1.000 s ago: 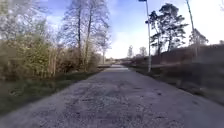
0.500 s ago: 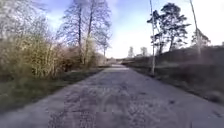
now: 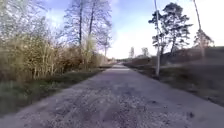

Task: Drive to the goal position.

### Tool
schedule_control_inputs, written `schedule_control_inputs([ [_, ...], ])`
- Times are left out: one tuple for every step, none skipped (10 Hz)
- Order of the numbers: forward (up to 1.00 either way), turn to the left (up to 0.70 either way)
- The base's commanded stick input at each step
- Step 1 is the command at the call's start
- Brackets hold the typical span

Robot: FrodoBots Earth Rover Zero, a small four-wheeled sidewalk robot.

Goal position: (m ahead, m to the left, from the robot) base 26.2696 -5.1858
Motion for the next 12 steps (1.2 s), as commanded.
schedule_control_inputs([
  [1.0,0.0],
  [1.0,0.0],
  [1.0,0.0],
  [1.0,0.0],
  [1.0,0.0],
  [1.0,0.0],
  [1.0,0.0],
  [1.0,0.0],
  [1.0,0.0],
  [1.0,0.0],
  [1.0,0.0],
  [1.0,0.0],
])
